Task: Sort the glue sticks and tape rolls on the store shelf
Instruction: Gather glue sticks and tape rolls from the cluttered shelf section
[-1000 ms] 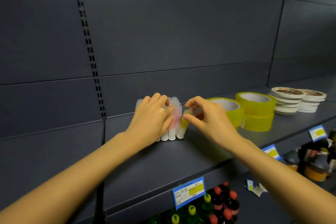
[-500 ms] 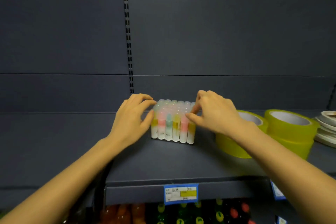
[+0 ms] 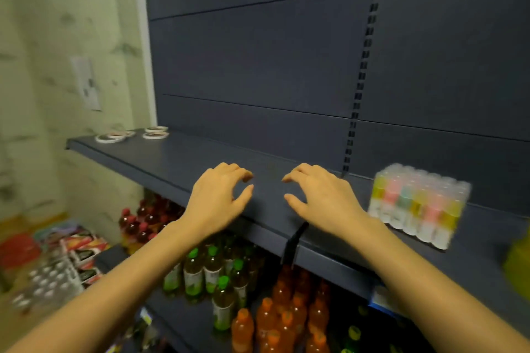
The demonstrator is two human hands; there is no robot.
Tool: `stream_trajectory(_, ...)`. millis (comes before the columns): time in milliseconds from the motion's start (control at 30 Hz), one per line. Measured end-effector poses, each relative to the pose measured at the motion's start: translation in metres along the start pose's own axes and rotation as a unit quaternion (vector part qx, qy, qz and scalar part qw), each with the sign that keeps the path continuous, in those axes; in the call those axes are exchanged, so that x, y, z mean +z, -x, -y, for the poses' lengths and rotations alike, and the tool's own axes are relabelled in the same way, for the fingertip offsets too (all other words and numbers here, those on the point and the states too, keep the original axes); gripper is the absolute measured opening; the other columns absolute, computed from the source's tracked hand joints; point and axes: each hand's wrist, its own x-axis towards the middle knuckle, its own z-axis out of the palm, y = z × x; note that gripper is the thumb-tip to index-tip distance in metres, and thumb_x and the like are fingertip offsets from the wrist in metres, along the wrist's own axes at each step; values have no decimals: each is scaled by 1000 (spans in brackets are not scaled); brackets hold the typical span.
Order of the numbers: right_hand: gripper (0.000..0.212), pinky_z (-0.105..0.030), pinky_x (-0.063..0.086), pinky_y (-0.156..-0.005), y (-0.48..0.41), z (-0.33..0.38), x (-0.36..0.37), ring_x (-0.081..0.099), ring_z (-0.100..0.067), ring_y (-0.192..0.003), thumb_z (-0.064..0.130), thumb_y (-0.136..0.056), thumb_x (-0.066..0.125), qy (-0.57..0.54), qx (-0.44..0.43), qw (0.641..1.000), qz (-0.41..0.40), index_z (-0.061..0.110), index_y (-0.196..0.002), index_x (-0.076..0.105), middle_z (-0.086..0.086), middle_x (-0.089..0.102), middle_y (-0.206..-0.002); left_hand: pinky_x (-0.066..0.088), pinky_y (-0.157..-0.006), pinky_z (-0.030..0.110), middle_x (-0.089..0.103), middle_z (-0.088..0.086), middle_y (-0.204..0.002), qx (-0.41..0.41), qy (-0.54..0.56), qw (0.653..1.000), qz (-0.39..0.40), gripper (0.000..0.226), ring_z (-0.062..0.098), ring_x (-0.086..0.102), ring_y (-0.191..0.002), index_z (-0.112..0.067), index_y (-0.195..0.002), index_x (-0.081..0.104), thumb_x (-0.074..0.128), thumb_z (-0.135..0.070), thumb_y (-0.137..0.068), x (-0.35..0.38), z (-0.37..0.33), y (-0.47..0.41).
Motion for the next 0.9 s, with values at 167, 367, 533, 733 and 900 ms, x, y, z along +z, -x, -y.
stream_trajectory(167, 39, -29, 41, -80, -41, 50, 18, 44, -11, -123, 42, -95, 45, -49, -46, 998, 4, 30, -132, 46, 12, 46, -136, 41, -88, 31, 65, -3, -113, -52, -80, 995, -3, 30, 17, 56, -107, -18, -113, 63, 51, -35, -91, -40, 62, 27)
stream_trajectory(367, 38, -31, 44, -89, -96, 116, 42, 47, -11, -122, 42, -94, 46, -74, -75, 994, 2, 31, -131, 48, 11, 52, -132, 44, -85, 34, 66, -2, -109, -93, -129, 987, 1, 31, 20, 55, -105, -18, -112, 63, 51, -37, -91, -73, 144, 48)
stream_trajectory(533, 37, -31, 44, -87, -152, 171, 70, 48, -12, -120, 42, -94, 46, -86, -62, 994, 1, 31, -128, 50, 11, 53, -128, 43, -85, 32, 65, -3, -107, -94, -144, 985, 17, 30, 17, 55, -104, -20, -109, 63, 48, -39, -91, -95, 224, 53)
stream_trajectory(733, 35, -32, 44, -86, -227, 240, 107, 50, -14, -118, 42, -94, 46, -92, -46, 995, 13, 31, -127, 51, 10, 55, -126, 39, -82, 27, 65, -9, -106, -91, -160, 983, 25, 28, 13, 55, -102, -23, -105, 63, 46, -41, -92, -117, 323, 60)
stream_trajectory(900, 33, -33, 45, -83, -282, 281, 131, 54, -16, -113, 42, -93, 47, -92, -39, 994, 31, 31, -124, 53, 9, 57, -121, 38, -80, 23, 64, -10, -105, -119, -164, 979, 33, 30, 9, 54, -102, -24, -104, 63, 41, -42, -93, -126, 390, 54)
